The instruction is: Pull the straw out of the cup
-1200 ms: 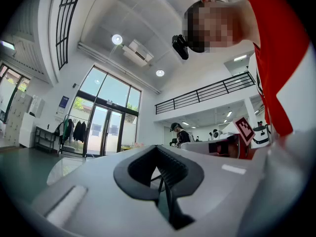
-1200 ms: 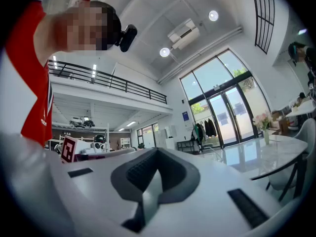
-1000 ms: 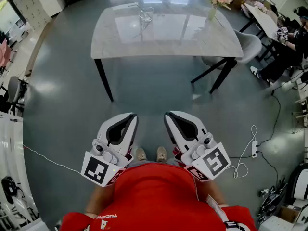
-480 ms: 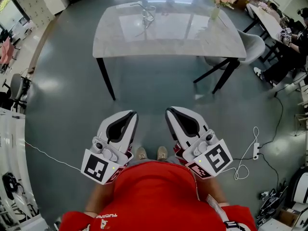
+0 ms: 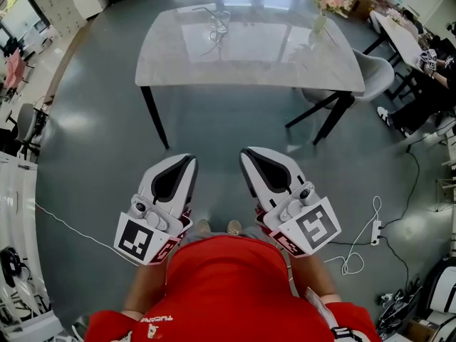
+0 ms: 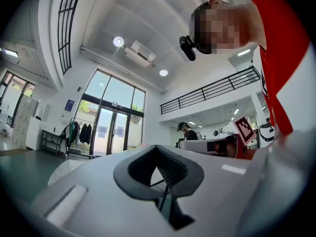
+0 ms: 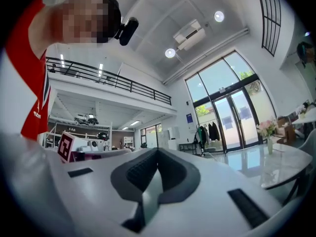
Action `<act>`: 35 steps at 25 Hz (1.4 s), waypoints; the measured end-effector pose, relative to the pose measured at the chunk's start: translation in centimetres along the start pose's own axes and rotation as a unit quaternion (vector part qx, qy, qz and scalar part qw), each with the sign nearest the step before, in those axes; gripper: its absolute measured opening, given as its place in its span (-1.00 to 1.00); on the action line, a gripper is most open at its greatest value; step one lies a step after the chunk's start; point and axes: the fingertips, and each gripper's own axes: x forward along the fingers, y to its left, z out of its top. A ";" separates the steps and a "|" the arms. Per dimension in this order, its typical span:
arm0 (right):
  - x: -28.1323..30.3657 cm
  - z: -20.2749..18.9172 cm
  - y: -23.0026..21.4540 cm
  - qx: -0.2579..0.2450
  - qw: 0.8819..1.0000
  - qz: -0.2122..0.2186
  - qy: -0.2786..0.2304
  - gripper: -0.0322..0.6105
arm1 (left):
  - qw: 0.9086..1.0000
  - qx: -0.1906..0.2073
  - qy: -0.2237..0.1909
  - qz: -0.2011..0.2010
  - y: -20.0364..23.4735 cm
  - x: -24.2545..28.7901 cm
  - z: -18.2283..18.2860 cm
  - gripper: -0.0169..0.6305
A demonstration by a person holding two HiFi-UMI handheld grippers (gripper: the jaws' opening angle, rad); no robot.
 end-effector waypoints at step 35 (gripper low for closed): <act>17.7 -0.4 -16.8 -0.035 0.999 -0.022 0.021 -0.90 | 1.000 0.005 -0.001 0.006 19.1 16.4 -2.7 -0.93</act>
